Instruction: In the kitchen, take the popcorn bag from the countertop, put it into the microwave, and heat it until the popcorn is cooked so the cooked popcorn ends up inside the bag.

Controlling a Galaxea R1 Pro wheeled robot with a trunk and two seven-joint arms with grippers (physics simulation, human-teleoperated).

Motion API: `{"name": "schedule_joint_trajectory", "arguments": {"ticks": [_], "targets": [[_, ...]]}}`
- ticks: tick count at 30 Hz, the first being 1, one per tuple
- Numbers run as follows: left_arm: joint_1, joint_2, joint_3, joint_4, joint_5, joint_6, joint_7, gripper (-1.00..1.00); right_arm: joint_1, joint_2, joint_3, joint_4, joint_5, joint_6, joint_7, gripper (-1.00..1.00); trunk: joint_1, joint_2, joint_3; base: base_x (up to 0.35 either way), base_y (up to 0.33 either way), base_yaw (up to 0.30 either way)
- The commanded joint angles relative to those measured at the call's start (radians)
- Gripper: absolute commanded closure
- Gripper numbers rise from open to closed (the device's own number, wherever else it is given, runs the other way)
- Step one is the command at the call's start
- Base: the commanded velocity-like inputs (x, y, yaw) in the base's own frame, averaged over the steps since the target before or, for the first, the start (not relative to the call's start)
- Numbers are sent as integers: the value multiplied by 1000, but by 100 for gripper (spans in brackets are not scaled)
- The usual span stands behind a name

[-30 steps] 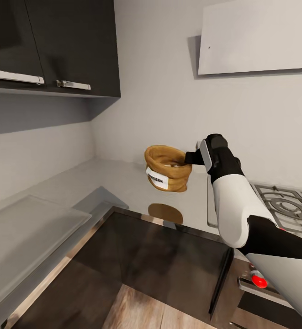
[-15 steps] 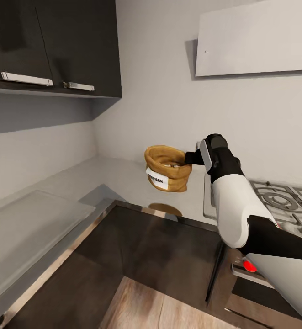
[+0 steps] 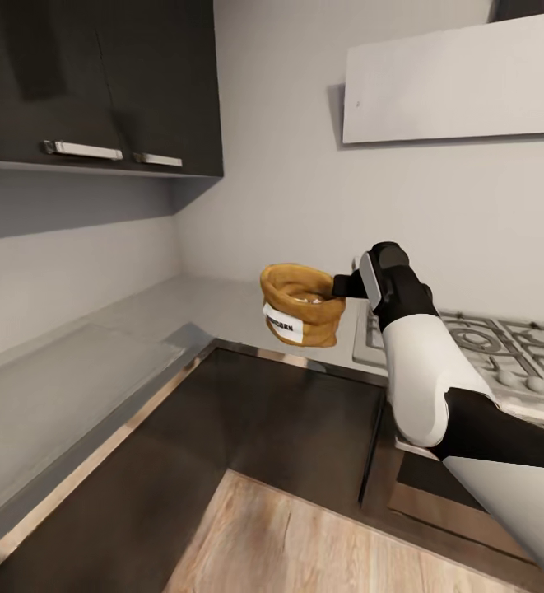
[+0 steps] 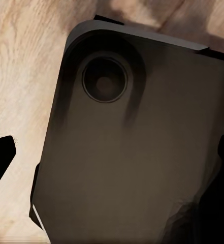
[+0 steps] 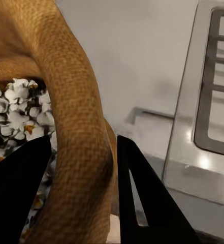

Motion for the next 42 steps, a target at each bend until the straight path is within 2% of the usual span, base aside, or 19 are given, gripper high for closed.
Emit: {"name": "schedule_joint_trajectory", "arguments": {"ticks": [1, 16, 17, 20, 22, 24, 29, 37, 40, 42], "targets": [[1, 0, 2, -2, 3, -1, 2, -100, -1, 1, -5, 0, -1, 3, -4, 100, -1, -1, -1, -348, 0, 0], [1, -2, 2, -2, 3, -1, 4, -100, 1, 1, -5, 56, -1, 3, -6, 100, -1, -1, -1, -348, 0, 0], [1, -2, 2, -2, 3, -1, 4, -100, 11, 1, -5, 57, -1, 3, -6, 100, -1, -1, -1, -348, 0, 0], [1, -2, 2, -2, 3, -1, 4, -100, 76, -35, -5, 59, -1, 3, -14, 100, -1, -1, -1, -348, 0, 0], [1, -1, 1, -2, 4, -1, 4, -100, 93, -45, -6, 60, -1, 3, -29, 100, -1, -1, -1, -348, 0, 0], [1, -1, 2, -2, 4, -1, 4, -100, 109, -48, -7, 61, -2, 3, -36, 100, -1, -1, -1, -348, 0, 0], [1, 0, 1, -2, -1, -1, 4, -100, 199, -49, -19, 66, -5, 3, -39, 100, -1, -1, -1, -338, 0, 0], [1, 1, 2, -2, 2, -1, 3, -100, 313, -48, -33, 75, -8, 2, -38, 100, -1, -1, -1, -37, 0, 0], [1, 1, 2, -2, 3, -1, 3, -100, 338, -50, -98, 75, -7, -7, -40, 100, -1, -1, -1, 0, 0, -146], [1, 1, 2, -2, 3, -1, 3, -100, 352, -56, -123, 75, -6, -8, -40, 100, -1, -1, -1, 0, 0, -257]]}}
